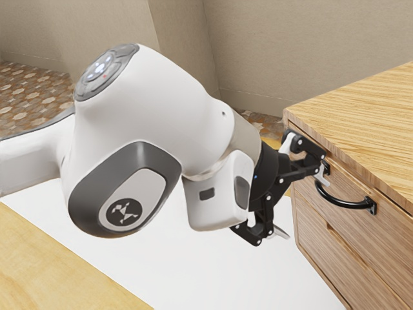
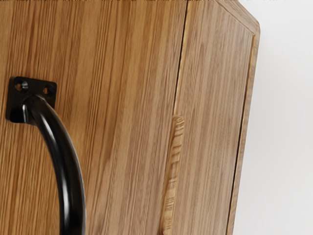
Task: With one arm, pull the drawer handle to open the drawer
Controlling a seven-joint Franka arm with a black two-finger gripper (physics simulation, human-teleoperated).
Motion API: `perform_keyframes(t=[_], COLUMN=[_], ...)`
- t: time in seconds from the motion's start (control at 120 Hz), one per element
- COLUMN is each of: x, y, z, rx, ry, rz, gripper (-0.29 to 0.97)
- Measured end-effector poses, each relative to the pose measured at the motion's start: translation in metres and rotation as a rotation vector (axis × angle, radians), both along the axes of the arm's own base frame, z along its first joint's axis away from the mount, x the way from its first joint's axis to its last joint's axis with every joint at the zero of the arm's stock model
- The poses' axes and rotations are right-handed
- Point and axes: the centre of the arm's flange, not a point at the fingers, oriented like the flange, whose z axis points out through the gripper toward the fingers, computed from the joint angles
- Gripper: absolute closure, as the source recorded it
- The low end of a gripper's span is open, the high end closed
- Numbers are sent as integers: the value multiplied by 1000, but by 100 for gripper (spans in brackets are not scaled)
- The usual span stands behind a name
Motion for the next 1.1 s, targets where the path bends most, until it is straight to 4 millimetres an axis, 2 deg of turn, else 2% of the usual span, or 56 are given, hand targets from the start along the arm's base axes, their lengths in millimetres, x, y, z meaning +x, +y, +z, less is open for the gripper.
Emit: perform_keyframes(t=[0.183, 0.442, 0.667, 0.908, 1.1], x=[7, 9, 25, 30, 29], y=[-1, -2, 1, -2, 0], z=[-8, -6, -13, -21, -19], rx=[-1, -7, -16, -20, -25], ry=[5, -7, -1, 11, 6], rz=[-3, -7, 4, 2, 3], gripper=[3, 3, 3, -1, 6])
